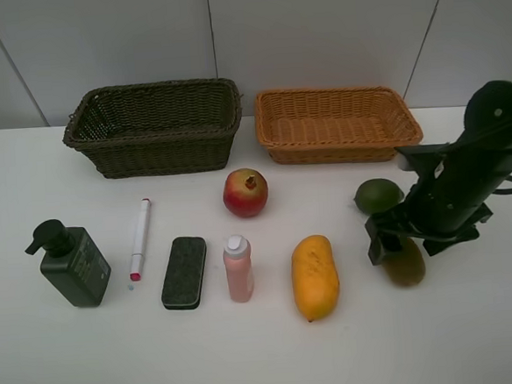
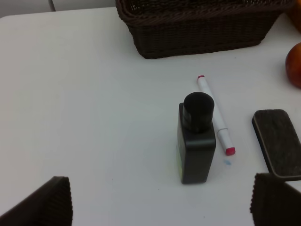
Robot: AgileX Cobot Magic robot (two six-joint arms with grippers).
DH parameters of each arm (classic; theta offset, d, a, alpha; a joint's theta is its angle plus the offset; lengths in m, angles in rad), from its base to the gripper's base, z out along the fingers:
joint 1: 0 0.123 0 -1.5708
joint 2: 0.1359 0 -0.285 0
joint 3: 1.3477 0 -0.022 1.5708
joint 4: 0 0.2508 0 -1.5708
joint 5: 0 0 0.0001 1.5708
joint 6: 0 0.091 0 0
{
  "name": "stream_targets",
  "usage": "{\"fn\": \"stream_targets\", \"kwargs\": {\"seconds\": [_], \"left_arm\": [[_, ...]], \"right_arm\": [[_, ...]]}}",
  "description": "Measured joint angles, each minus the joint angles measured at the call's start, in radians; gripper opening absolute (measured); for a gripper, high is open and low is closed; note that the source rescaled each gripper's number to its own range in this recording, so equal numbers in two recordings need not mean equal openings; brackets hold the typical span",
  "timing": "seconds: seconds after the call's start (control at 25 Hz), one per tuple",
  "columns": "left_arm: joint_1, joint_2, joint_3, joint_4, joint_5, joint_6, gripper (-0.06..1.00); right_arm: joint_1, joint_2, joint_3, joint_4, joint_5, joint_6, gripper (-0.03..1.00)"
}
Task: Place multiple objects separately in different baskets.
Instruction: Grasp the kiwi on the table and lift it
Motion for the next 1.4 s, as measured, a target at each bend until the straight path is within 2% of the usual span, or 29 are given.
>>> {"fn": "stream_targets", "kwargs": {"seconds": [0.4,0.44,0.52,0.56,0.6,0.64,0.68,1.4], "left_arm": [[0.0,0.0,0.0,0.0,0.0,0.0,1.0],[0.0,0.0,0.0,0.0,0.0,0.0,1.0],[0.0,0.0,0.0,0.0,0.0,0.0,1.0],[0.0,0.0,0.0,0.0,0.0,0.0,1.0],[0.0,0.0,0.0,0.0,0.0,0.0,1.0],[0.0,0.0,0.0,0.0,0.0,0.0,1.0],[0.0,0.0,0.0,0.0,0.0,0.0,1.0],[0.0,0.0,0.0,0.0,0.0,0.0,1.0]], "right_arm": [[0.0,0.038,0.0,0.006,-0.019,0.0,0.99],[0.0,0.038,0.0,0.006,-0.019,0.0,0.94],[0.0,0.038,0.0,0.006,-0.019,0.0,0.71],[0.0,0.038,0.0,0.007,-0.019,0.0,0.49],[0.0,0.038,0.0,0.007,-0.018,0.0,0.22],[0.0,0.038,0.0,0.007,-0.018,0.0,0.0],[0.0,0.038,0.0,0.007,-0.017,0.0,0.03],[0.0,0.038,0.0,0.007,-0.009,0.0,0.03]]}}
